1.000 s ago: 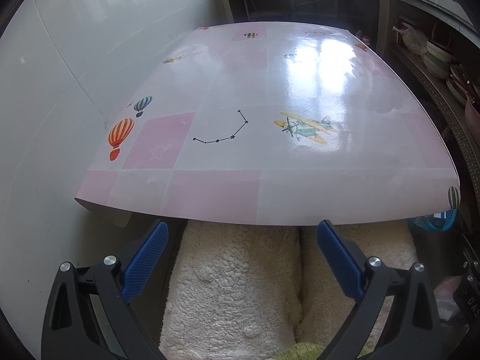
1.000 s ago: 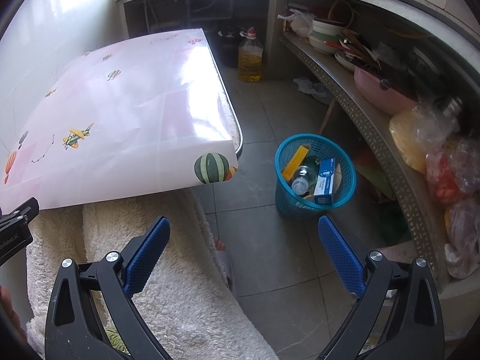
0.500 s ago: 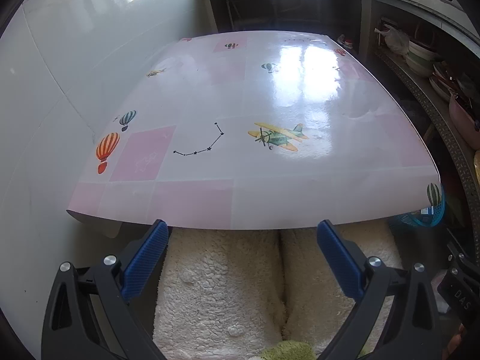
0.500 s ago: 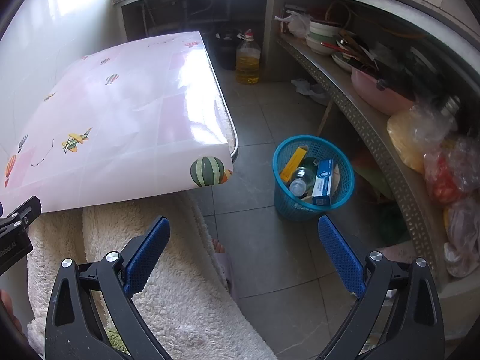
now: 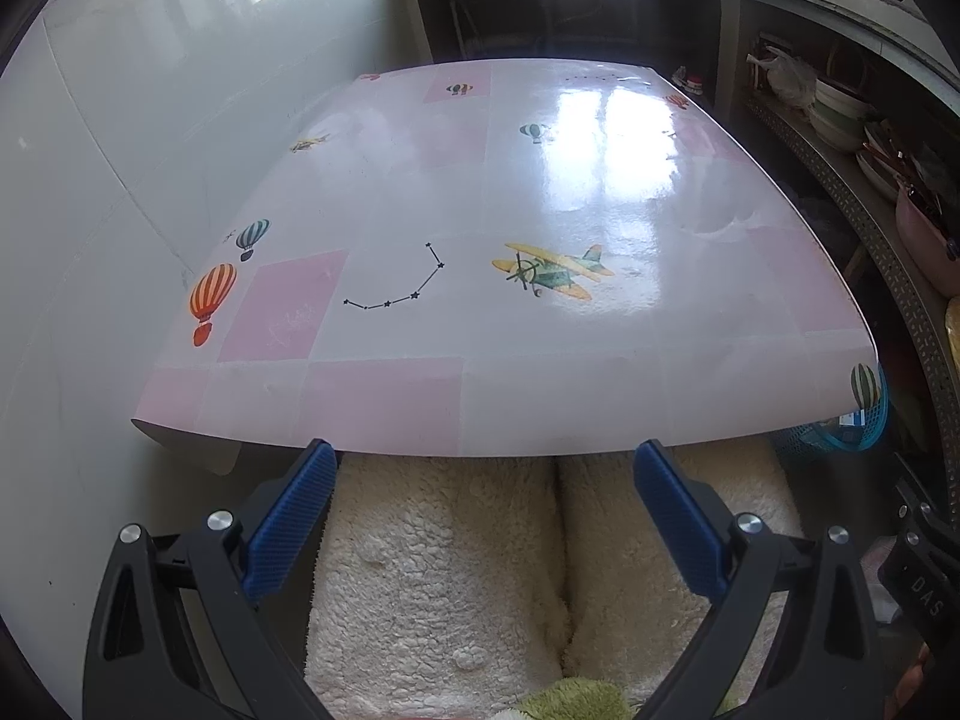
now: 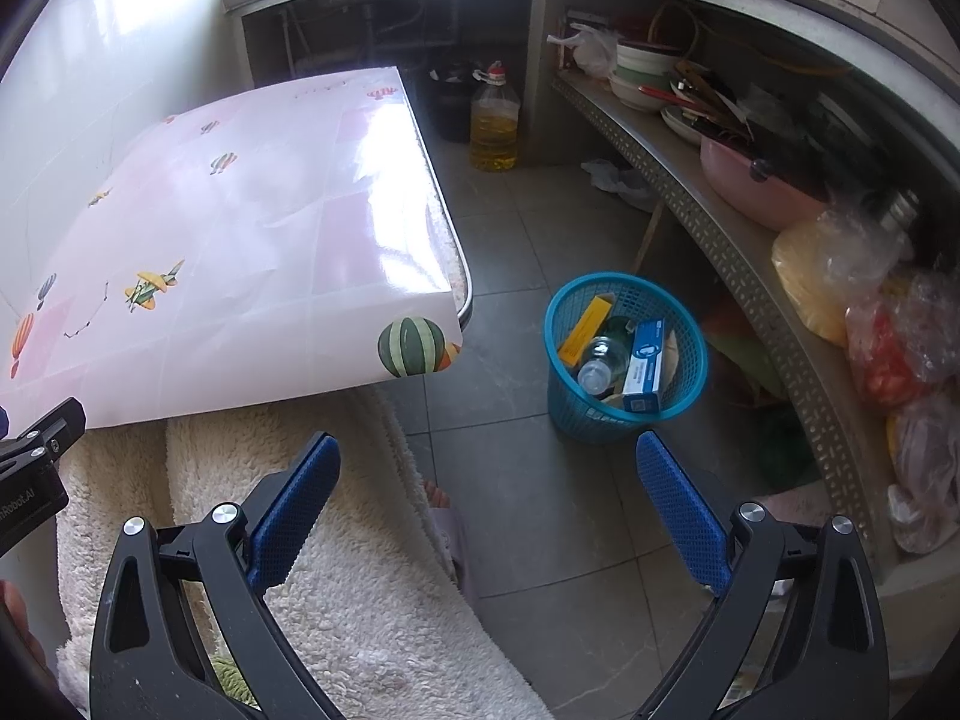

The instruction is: Collect trash

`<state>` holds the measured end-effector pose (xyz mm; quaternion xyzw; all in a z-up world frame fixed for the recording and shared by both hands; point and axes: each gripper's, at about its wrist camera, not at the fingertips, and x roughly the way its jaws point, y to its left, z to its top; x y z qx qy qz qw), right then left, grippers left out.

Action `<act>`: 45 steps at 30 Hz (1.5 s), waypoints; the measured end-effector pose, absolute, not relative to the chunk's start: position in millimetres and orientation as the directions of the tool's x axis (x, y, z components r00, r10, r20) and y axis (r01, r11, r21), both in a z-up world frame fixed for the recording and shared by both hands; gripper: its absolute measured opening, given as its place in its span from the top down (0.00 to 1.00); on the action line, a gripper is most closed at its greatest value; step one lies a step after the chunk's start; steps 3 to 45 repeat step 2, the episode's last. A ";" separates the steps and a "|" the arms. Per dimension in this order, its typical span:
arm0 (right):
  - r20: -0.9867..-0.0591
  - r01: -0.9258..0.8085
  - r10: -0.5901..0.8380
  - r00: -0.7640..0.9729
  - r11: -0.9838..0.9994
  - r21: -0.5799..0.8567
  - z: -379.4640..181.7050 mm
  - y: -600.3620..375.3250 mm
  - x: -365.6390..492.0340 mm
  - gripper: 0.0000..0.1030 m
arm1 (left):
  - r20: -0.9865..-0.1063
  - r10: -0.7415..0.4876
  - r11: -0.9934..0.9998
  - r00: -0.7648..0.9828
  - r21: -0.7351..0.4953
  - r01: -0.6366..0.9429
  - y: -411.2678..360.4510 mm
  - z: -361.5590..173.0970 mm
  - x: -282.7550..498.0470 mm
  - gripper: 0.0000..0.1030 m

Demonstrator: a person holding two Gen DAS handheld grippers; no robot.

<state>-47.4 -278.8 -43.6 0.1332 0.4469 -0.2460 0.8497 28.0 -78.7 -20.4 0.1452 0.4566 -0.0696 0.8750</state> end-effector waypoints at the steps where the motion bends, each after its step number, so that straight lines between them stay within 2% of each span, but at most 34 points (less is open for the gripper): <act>1: -0.825 0.537 -0.299 0.479 0.843 0.007 -43.6 -278.8 -47.4 0.08 | -0.819 0.011 0.948 0.574 0.191 0.255 -78.4 -20.5 28.5 0.05; 45: -0.825 0.537 -0.299 0.479 0.843 0.007 -43.5 -279.0 -47.3 0.08 | -0.819 0.011 0.948 0.573 0.191 0.255 -78.1 -20.7 28.5 0.06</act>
